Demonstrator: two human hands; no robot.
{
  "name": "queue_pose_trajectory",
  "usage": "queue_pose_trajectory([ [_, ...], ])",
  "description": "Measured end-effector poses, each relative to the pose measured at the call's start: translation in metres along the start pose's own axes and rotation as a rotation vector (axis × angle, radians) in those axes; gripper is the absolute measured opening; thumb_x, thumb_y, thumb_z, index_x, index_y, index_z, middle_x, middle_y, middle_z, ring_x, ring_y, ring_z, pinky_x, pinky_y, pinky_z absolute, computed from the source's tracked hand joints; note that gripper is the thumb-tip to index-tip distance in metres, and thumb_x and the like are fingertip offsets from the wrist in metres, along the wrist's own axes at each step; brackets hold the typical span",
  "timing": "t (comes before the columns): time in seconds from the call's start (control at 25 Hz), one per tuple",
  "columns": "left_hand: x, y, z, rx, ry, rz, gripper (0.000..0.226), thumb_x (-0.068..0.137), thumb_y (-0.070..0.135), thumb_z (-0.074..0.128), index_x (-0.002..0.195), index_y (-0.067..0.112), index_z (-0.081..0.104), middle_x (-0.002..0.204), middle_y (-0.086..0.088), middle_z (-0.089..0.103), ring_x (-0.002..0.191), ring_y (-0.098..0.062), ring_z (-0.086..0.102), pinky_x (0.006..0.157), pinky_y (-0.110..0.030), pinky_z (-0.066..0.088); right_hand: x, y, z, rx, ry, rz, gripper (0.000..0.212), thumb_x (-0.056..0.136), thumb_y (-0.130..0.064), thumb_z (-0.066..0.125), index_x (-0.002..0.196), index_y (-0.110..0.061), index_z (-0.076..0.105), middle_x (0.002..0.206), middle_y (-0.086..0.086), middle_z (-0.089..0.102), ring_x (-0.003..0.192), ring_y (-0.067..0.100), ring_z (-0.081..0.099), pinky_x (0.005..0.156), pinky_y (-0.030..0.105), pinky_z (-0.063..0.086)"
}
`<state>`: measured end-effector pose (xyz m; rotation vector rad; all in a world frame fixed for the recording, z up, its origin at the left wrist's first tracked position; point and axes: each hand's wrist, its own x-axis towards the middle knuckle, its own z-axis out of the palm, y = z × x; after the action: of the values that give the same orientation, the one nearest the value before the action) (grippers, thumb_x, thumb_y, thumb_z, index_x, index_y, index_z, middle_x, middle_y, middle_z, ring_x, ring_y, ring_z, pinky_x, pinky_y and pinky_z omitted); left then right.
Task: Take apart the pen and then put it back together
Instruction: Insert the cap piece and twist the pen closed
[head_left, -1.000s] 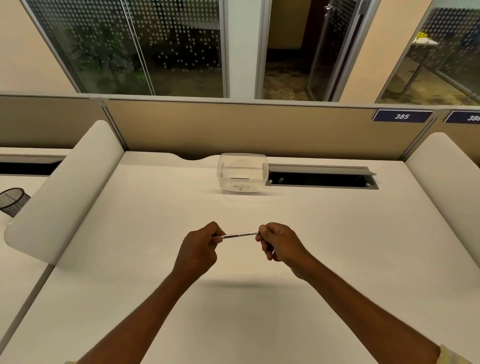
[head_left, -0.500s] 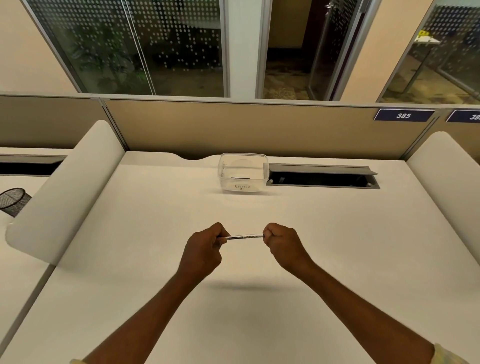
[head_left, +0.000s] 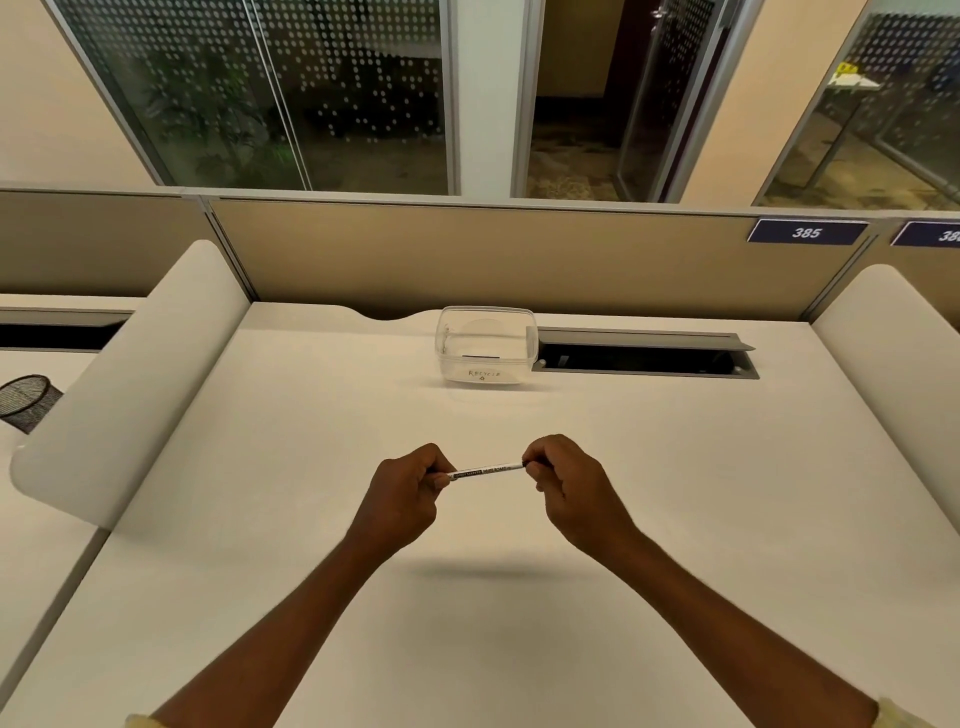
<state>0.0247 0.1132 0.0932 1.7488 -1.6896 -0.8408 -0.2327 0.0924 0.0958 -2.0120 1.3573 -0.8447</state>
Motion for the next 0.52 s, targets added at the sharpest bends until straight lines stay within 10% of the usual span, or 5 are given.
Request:
queue_pose_trajectory([
  [0.2,-0.002,0.005,0.003,0.02,-0.002,-0.003,0.023,0.099,0.003,0.061,0.086,0.021,0.065,0.065,0.006,0.06,0.059,-0.011,0.045,0.058,-0.026,0.038,0.001,0.0,0.004,-0.318,0.066,-0.142,0.017,0.097,0.001,0.057,0.091,-0.015,0.056,0.084,-0.002,0.056,0.073,0.024,0.05,0.063,0.043,0.047],
  [0.52,-0.003,0.005,0.007,0.059,0.066,0.044,0.027,0.096,0.0,0.058,0.086,0.024,0.062,0.063,0.013,0.059,0.059,-0.013,0.046,0.058,-0.033,0.043,0.019,-0.013,-0.012,0.178,-0.162,0.368,0.021,0.098,-0.005,0.054,0.083,-0.012,0.067,0.084,0.012,0.073,0.063,0.016,0.057,0.062,0.028,0.047],
])
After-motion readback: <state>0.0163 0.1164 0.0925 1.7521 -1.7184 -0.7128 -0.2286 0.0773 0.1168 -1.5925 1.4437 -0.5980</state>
